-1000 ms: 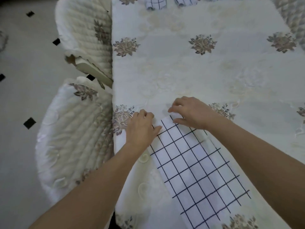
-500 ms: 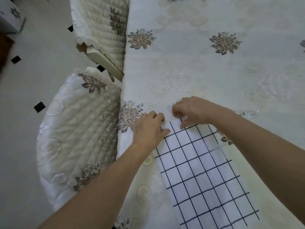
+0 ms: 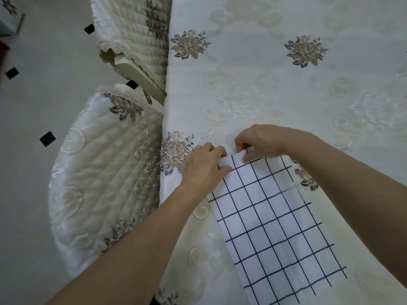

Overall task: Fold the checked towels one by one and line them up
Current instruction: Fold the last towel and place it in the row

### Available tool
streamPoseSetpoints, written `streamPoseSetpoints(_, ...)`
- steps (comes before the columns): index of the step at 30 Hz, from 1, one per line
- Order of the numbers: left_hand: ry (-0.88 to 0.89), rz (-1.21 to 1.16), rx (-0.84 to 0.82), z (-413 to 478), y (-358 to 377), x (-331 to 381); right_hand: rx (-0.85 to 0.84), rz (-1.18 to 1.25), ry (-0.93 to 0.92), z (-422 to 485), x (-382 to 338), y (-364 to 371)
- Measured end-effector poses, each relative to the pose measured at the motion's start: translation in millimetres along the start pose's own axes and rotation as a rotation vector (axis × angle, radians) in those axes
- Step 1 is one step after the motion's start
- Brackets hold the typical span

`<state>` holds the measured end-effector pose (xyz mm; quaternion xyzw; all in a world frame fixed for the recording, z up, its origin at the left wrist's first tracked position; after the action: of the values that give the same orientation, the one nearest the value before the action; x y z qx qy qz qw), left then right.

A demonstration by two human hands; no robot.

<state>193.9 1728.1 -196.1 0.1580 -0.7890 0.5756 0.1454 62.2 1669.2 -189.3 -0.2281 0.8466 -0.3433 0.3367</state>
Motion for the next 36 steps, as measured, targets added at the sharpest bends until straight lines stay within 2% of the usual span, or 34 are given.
streamPoseSetpoints(4, 0.055, 0.008, -0.107, 19.8, -12.1, -1.9, 0.063, 0.001, 0.084, -6.8, 2.7, -16.7)
streamPoseSetpoints(12, 0.201, 0.136, -0.007, 47.8, -85.7, 14.2, 0.238, -0.031, 0.250, -21.1, -11.7, -68.4)
streamPoseSetpoints(18, 0.238, 0.021, 0.031, 9.3, -118.2, 22.4, 0.289, -0.016, 0.291, -61.5, -43.9, -72.6)
streamPoseSetpoints(21, 0.222, -0.184, -0.021, -21.8, -117.5, 18.5, 0.339, 0.011, 0.266, -85.7, -61.3, -57.7)
streamPoseSetpoints(24, 0.290, -0.342, -0.100, -58.7, -101.5, 17.6, 0.412, 0.018, 0.230, -112.0, -77.2, -34.4)
streamPoseSetpoints(28, 0.386, -0.442, -0.133, -104.7, -63.2, 11.3, 0.616, -0.064, 0.119, -145.6, -97.0, 4.5)
streamPoseSetpoints(32, 0.532, -0.358, -0.017, -144.1, -32.3, 13.0, 0.786, -0.165, 0.003, -170.4, -109.1, 52.6)
streamPoseSetpoints(36, 0.576, -0.253, 0.007, -166.5, -2.4, 7.6, 0.828, -0.159, -0.033, -177.3, -109.3, 106.0)
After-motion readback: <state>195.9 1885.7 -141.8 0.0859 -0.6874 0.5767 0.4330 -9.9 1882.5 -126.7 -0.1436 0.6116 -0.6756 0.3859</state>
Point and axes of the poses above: each hand's wrist, its own z-axis towards the middle knuckle, its own y-axis out of the palm, x = y × z, the point moved 7 cm from there along z, towards the middle knuckle, and after that the axes turned 11 degrees about -y, right-handed, at the moved point
